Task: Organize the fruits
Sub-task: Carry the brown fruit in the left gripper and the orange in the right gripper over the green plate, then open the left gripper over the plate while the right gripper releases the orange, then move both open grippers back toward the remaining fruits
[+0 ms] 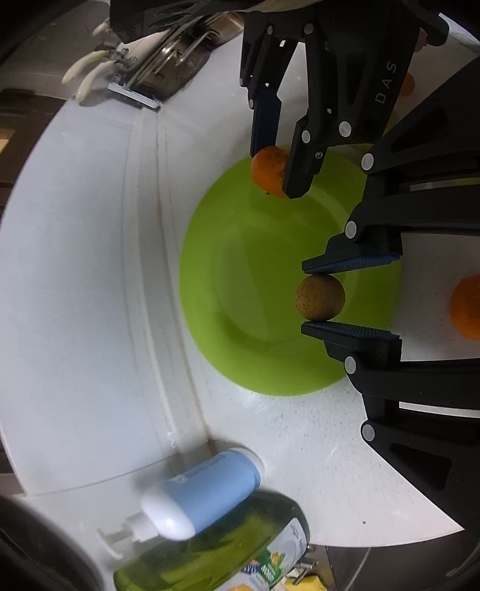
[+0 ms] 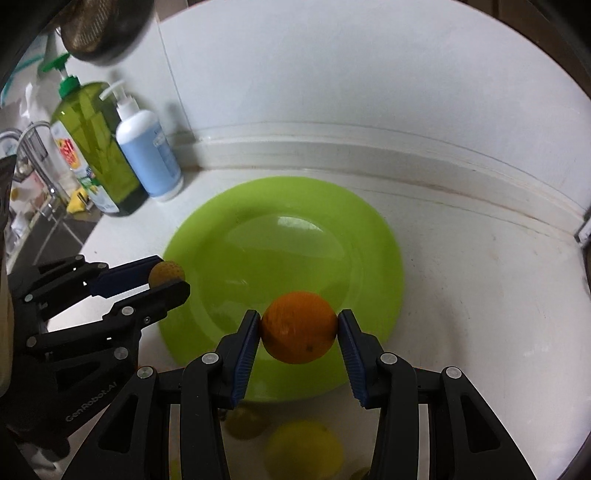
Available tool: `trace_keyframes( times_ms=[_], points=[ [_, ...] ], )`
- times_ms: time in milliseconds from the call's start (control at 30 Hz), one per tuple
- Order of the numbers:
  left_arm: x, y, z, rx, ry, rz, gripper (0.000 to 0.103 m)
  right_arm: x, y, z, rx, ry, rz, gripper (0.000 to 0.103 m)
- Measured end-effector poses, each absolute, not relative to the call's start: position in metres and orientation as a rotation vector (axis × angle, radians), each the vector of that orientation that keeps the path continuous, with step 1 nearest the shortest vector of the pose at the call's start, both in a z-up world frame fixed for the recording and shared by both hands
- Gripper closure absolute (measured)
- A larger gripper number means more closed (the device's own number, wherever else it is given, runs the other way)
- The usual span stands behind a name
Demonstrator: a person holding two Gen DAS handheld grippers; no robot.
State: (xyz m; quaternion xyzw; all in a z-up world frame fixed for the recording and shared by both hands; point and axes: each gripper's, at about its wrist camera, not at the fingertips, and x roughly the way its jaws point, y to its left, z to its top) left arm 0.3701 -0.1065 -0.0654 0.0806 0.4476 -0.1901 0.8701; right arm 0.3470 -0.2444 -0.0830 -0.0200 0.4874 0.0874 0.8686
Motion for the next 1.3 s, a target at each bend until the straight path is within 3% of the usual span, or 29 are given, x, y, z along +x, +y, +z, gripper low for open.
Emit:
trace_keyframes(
  times_ms=[333,467,600,1167,1300],
  points=[
    [0.381,-0.110,-0.082,0.184,0.990,-0.398,0.077,0.364,-0.244,-0.103,-0.041,1.077,0.177,0.059],
    [0.382,-0.109,-0.081,0.167,0.994,-0.397,0.062,0.362,-0.245,-0.102,-0.030,1.070,0.180,0.058],
    [0.373,-0.101,-0.071,0.153,0.965,-0.377,0.059,0.357,-0.246,-0.091,-0.030,1.035,0.171,0.053],
    [0.287,-0.068,-0.003,0.146,0.767,-0.343,0.043,0.266,-0.241,-0.021,-0.024,0.794,0.112,0.052],
    [0.267,-0.061,0.008,0.140,0.739,-0.347,0.038,0.244,-0.241,-0.008,-0.016,0.744,0.092,0.047]
  ],
)
